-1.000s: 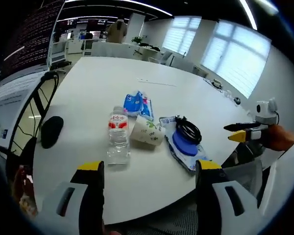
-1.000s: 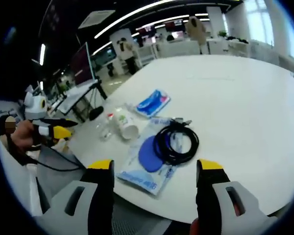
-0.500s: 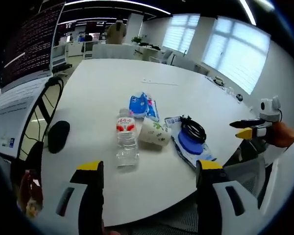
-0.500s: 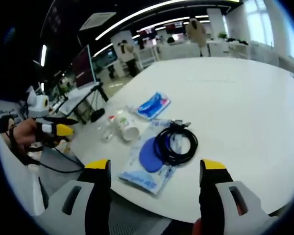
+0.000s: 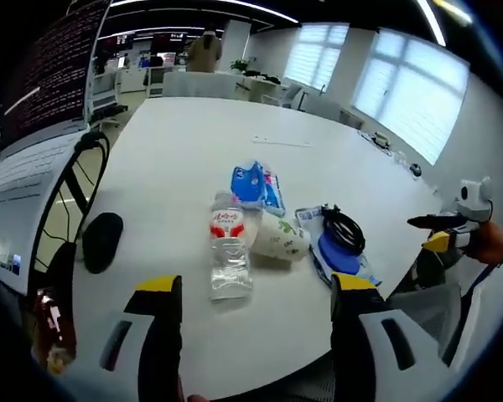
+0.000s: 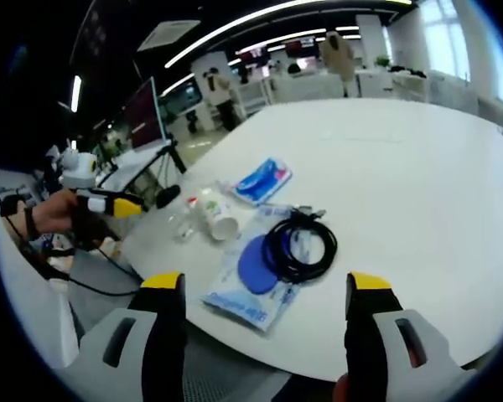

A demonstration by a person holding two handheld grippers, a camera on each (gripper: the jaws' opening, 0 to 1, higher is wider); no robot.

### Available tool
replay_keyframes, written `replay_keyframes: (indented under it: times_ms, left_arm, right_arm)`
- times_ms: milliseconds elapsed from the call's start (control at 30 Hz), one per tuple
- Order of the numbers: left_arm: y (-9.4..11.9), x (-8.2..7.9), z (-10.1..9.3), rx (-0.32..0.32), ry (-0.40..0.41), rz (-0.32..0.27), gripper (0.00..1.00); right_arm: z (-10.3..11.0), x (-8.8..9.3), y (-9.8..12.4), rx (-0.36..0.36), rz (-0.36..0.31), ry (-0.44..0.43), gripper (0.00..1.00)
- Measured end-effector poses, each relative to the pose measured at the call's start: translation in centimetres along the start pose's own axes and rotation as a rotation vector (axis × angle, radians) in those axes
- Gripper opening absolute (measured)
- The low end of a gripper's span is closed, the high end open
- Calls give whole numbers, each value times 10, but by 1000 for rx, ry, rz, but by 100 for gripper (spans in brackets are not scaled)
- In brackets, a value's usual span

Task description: Arrange the tabletop items into an orderly group along one side of the table until the central work area is clear of visible clutter.

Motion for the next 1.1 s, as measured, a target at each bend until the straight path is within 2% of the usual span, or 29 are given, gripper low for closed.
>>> replay_keyframes:
  times_ms: [133, 233, 367, 533, 633, 767, 867, 1100]
  left_arm:
    - [-11, -6, 10, -19, 36, 20, 69]
    - [-20, -7, 18, -52, 70, 57, 66]
    - [-29, -6, 14, -49, 55, 96, 65]
    - [-45, 0, 8, -41, 26, 150, 64]
    - [-59, 8, 6, -43, 4, 195, 63]
    - [-77, 15, 14, -61, -36, 195, 56]
    - [-83, 21, 14, -53, -38, 223, 60]
    - [-91, 33, 16, -63, -27, 248, 56]
  right_arm:
    - [0, 3, 1, 2, 9, -1, 76]
    - [0, 4, 1, 4, 11, -5, 76]
    - [0, 5, 2, 5, 12, -10, 75]
    - [0, 9, 2, 7, 17, -19, 75]
    - [1, 10, 2, 5, 23, -21, 74]
    - [1, 11, 4, 4, 24, -25, 73]
    - [0, 12, 7, 7, 26, -27, 73]
    - [-3, 14, 8, 5, 34, -28, 72]
Point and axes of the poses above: the point that each gripper's makers call its tool centre point, and the gripper's own axes: y roughly backward along the fingers, z roughly to its left, x roughly out of its underside, the point moved 2 cm from there along y, roughly backward along the fingers, and after that the axes turned 1 degree about -y, right-handed, at the moved point
